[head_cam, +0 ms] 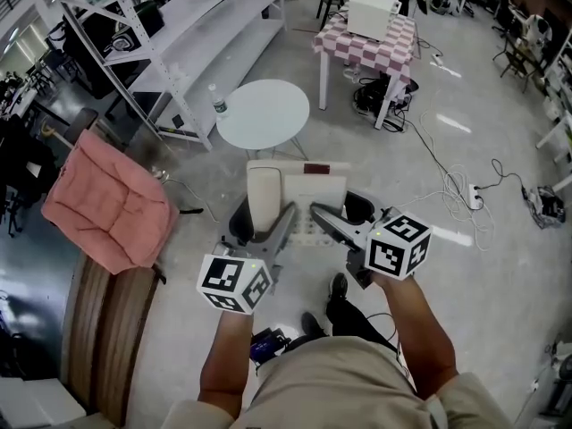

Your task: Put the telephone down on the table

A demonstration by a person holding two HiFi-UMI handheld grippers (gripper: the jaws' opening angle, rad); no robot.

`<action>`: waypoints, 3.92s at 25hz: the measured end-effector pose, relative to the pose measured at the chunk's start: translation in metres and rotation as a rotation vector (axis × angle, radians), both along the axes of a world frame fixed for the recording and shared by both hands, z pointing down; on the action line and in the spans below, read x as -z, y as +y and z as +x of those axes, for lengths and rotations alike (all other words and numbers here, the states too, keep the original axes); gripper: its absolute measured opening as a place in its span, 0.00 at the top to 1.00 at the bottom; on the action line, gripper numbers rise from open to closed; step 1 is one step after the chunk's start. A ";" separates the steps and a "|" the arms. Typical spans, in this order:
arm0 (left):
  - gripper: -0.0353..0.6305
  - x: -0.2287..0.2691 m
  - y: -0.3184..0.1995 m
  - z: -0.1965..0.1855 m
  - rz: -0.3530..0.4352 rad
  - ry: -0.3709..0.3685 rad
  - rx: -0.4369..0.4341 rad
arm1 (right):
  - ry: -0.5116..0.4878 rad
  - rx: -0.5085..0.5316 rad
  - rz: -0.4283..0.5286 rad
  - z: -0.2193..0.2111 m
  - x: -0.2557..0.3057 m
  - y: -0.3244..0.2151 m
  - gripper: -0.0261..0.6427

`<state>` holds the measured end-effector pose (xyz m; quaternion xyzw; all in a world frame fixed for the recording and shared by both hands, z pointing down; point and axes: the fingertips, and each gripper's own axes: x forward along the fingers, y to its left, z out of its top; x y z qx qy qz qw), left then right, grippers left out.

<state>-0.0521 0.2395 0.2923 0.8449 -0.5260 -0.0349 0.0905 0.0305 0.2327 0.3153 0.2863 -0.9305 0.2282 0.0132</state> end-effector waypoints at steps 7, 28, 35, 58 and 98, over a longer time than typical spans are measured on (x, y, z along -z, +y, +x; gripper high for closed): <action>0.46 -0.009 -0.033 0.003 -0.012 -0.009 0.010 | -0.012 0.012 -0.012 0.003 -0.010 -0.034 0.59; 0.46 -0.013 -0.186 0.049 -0.038 -0.054 0.078 | -0.057 0.086 -0.043 0.047 -0.018 -0.191 0.59; 0.46 -0.020 -0.227 0.057 -0.058 -0.058 0.098 | -0.061 0.106 -0.065 0.055 -0.025 -0.233 0.59; 0.46 -0.035 -0.398 -0.003 -0.073 -0.028 -0.062 | -0.024 -0.039 -0.100 -0.004 -0.038 -0.391 0.59; 0.46 -0.053 -0.562 -0.123 -0.076 -0.007 -0.121 | 0.008 -0.083 -0.102 -0.123 -0.053 -0.551 0.59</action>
